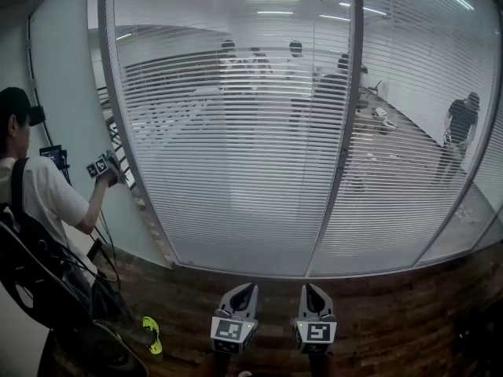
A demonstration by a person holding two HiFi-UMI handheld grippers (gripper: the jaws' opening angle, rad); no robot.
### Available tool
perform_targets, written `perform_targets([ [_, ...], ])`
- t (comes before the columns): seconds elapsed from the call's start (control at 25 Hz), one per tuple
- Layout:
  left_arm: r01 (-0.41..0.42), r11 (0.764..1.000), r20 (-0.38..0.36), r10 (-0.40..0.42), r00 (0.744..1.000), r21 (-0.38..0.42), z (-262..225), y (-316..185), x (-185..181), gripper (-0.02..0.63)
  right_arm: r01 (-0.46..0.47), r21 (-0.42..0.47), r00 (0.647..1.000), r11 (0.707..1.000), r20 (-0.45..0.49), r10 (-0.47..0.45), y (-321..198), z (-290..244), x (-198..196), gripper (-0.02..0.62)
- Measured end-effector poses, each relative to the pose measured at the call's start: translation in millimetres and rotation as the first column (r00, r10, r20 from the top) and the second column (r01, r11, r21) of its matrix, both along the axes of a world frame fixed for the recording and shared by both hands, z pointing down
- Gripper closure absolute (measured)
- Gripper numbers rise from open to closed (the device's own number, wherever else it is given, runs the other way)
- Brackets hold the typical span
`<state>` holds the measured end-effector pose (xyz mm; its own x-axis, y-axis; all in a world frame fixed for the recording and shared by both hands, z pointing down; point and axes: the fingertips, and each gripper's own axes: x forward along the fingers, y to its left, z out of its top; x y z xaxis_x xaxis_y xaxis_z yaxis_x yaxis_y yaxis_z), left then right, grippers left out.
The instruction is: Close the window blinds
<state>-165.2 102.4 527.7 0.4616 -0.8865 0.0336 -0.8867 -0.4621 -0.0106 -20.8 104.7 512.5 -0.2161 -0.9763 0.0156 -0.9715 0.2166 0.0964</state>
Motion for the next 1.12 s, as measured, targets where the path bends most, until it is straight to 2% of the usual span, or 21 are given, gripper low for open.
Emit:
perform_targets([
  [0.28, 0.012, 0.999, -0.002, -0.012, 1.0, -0.049, -7.0, -4.4, -1.1, 0.605, -0.015, -0.009, 1.0, 1.0, -0.01, 0.015, -1.9, 0.6, 8.6, 0.595],
  [0.6, 0.012, 0.999, 0.001, -0.012, 1.0, -0.05, -9.1, -3.3, 5.8, 0.605, -0.045, -0.016, 0.999, 0.999, -0.013, 0.045, -2.1, 1.4, 22.6, 0.595],
  [0.76, -0.001, 0.999, -0.006, 0.001, 1.0, -0.034, -7.3, -10.2, 8.4, 0.605, -0.032, 0.014, 0.999, 0.999, -0.002, 0.032, -9.8, -1.0, 21.0, 0.595],
  [1.0, -0.001, 0.999, 0.013, 0.001, 1.0, -0.055, -6.2, -14.1, 3.7, 0.604, -0.034, 0.003, 0.999, 0.999, -0.005, 0.034, -10.9, -1.9, 17.7, 0.595],
  [1.12, 0.01, 0.998, -0.002, -0.01, 1.0, -0.055, -4.4, -13.1, -0.2, 0.605, -0.039, -0.004, 0.999, 0.999, -0.014, 0.039, -9.9, 3.5, 17.1, 0.595],
])
